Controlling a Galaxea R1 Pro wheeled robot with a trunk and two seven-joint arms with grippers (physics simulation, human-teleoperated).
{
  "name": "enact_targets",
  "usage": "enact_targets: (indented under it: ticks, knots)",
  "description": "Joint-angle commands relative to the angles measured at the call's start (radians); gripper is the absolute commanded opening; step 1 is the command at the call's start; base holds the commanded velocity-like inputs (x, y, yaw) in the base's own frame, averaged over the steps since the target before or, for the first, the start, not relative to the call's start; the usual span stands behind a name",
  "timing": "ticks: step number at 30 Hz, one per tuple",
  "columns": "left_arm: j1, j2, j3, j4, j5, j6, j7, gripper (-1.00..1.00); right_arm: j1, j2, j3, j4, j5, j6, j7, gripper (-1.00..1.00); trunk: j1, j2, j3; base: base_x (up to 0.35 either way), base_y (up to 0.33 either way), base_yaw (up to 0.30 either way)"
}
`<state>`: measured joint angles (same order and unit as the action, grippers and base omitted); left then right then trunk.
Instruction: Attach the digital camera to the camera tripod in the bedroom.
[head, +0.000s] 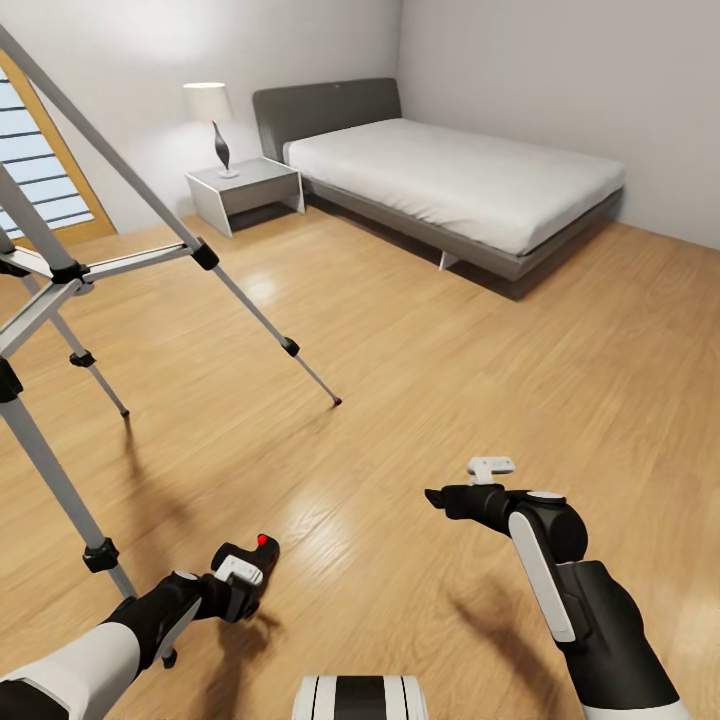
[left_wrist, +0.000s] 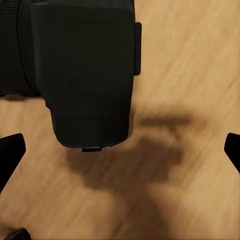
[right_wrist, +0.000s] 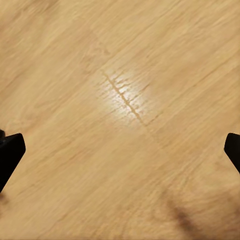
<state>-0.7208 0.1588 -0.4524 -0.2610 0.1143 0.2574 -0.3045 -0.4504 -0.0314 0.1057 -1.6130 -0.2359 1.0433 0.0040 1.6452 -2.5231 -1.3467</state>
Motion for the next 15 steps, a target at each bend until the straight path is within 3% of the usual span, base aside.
enact_targets:
  ticks: [1, 15]
  knots:
    - [0.0, 0.001, -0.005, -0.002, 0.011, 0.004, -0.001, 1.0, -0.001, 0.0, 0.001, -0.001, -0.001, 0.004, 0.0, 1.0, 0.0, 0.0, -0.001, 0.0, 0.0, 0.0]
    - [-0.01, 0.002, 0.032, -0.004, 0.009, -0.058, -0.001, 1.0, -0.001, -0.002, 0.002, -0.001, -0.001, 0.004, 0.0, 1.0, 0.0, 0.0, -0.001, 0.0, 0.0, 0.0]
